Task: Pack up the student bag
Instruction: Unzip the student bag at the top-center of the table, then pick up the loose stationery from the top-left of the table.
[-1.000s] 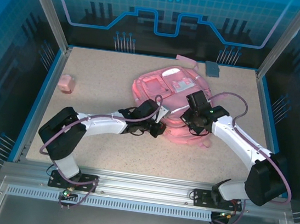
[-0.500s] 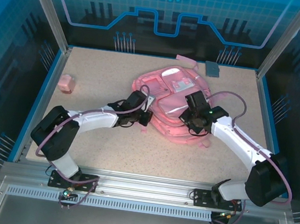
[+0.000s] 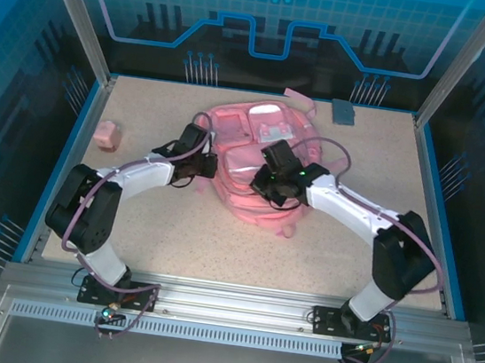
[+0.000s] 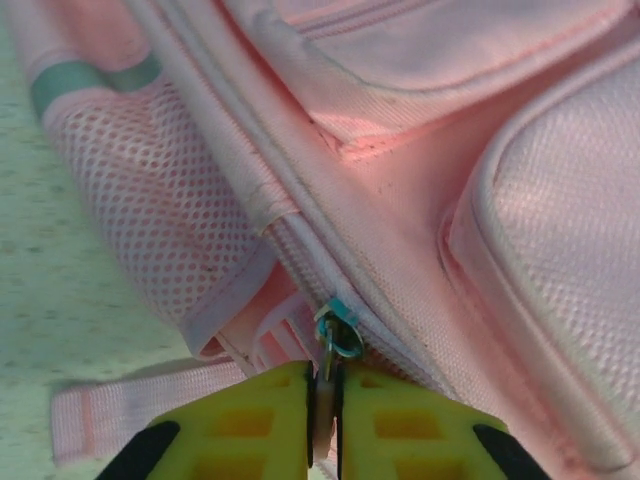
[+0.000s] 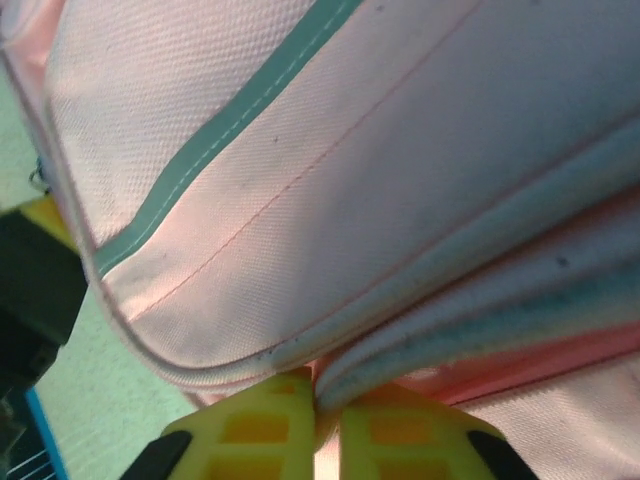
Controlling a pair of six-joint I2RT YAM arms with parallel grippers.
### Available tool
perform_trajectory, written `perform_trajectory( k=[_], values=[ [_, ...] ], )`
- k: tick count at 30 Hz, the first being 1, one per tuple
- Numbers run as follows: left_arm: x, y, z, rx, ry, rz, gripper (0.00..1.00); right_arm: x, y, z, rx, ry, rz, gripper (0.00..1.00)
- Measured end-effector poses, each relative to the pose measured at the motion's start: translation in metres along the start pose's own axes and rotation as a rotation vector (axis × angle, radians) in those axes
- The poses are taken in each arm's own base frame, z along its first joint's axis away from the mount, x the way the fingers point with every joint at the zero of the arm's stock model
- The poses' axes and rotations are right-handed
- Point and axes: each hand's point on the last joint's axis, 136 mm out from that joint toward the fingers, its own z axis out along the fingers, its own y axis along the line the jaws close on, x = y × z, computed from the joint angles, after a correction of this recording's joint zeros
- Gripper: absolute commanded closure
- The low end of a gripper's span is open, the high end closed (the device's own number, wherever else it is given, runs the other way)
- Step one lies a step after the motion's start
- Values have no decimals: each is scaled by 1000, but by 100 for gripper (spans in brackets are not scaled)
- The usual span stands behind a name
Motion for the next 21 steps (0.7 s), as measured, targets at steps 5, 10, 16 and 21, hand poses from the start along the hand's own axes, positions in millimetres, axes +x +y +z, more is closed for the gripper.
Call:
perform_trajectory(
  k=[5,10,16,21],
  values=[
    [-9,26,-3,-40,-5,-76,42,20,25,5,-52,63,-84,34],
    [-13,39,-15,-65,5,-122,23,14,27,-9,-62,23,-178,14],
    [-47,82,-45,-152,-76,-239,5,-7,30,-41,-65,-77,-330,0],
    [-66,152,-75,-278,-134,-420,1,-27,31,-50,-49,-128,-427,0]
  ],
)
